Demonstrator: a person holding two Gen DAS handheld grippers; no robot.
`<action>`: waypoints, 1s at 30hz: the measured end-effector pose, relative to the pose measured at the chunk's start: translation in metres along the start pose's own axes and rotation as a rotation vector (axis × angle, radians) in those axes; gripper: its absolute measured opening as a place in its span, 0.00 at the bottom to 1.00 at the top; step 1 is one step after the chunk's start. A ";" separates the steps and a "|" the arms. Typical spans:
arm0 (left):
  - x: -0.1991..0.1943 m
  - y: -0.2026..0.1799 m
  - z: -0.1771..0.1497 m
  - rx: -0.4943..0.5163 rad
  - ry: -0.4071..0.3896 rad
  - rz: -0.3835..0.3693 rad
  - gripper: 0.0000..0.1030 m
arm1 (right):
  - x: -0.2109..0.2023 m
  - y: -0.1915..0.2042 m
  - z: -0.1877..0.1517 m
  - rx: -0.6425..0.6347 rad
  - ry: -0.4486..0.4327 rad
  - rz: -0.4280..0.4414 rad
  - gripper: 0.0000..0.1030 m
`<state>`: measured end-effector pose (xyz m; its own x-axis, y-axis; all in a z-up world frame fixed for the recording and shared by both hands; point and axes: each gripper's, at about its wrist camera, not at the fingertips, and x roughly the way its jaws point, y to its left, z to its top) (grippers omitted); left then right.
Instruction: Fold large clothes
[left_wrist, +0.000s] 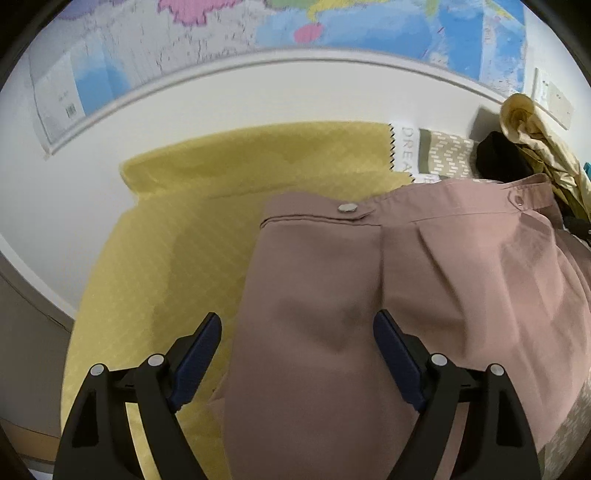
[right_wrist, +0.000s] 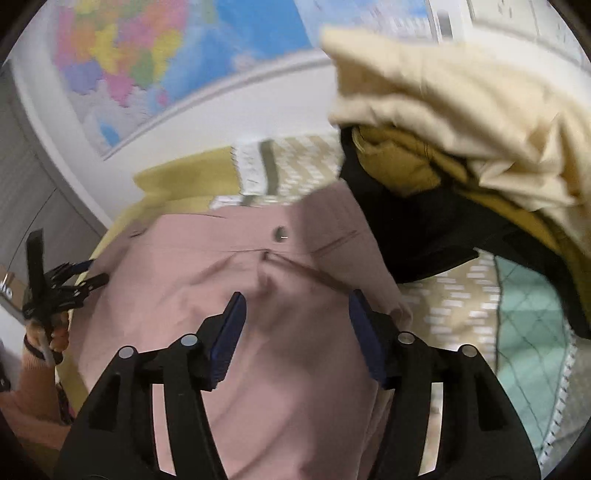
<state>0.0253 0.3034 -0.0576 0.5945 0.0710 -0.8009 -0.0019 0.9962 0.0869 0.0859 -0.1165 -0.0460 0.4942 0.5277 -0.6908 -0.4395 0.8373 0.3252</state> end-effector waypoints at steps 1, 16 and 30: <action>-0.004 -0.002 -0.001 0.005 -0.008 0.003 0.79 | -0.010 0.006 -0.004 -0.017 -0.014 0.003 0.60; -0.016 -0.014 -0.050 0.003 0.014 -0.044 0.80 | 0.005 0.031 -0.060 -0.065 0.085 0.012 0.51; -0.083 0.039 -0.103 -0.273 0.004 -0.357 0.81 | -0.093 -0.010 -0.101 0.267 -0.022 0.151 0.77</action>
<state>-0.1067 0.3418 -0.0488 0.5936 -0.2799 -0.7545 -0.0096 0.9350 -0.3544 -0.0310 -0.1884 -0.0501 0.4556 0.6494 -0.6089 -0.2980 0.7558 0.5830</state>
